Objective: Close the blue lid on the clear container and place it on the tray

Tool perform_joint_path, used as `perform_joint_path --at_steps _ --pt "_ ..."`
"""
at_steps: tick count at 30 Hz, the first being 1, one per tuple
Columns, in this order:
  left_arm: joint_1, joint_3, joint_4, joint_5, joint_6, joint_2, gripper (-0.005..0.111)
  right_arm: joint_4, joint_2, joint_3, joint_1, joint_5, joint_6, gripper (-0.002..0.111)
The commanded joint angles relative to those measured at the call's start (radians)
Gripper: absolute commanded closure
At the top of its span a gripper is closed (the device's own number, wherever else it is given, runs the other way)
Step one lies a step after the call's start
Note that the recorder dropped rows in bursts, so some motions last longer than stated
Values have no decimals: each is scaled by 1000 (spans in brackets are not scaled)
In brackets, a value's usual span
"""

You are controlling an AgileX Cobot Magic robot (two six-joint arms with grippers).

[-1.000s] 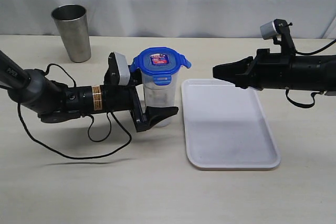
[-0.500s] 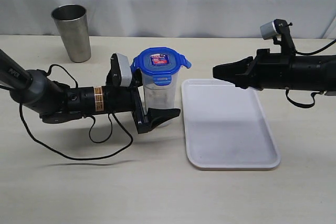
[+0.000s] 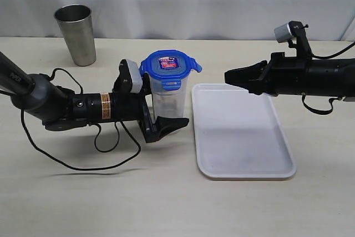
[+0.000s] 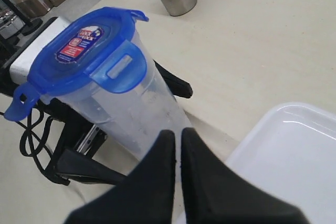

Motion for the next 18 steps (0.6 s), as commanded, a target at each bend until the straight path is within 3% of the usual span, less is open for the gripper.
perform_joint_path --at_steps 1,8,11,18 --pt "-1 -6 -4 13 -12 3 10 -7 1 -5 -7 3 5 104" --pt "-1 -6 -8 16 -12 7 15 -7 1 -5 -7 3 5 104" --pt "-1 -6 -8 11 -12 9 31 -7 1 -5 -7 3 5 104" --pt "-1 -6 22 15 -12 9 86 -7 1 -5 -7 3 5 104"
